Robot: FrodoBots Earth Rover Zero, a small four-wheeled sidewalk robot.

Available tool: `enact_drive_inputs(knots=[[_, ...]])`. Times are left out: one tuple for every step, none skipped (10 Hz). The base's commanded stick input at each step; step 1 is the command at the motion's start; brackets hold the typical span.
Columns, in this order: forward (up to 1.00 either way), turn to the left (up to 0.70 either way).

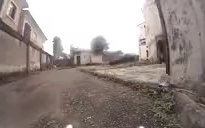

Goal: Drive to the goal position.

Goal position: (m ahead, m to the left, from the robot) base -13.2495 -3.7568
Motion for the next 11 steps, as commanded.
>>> enact_drive_inputs(knots=[[0.0,0.0],[0.0,0.0],[0.0,0.0],[0.0,0.0],[0.7,0.0],[0.7,0.02],[0.7,0.18],[0.7,0.27],[0.7,0.27],[0.7,0.27],[0.7,0.27]])
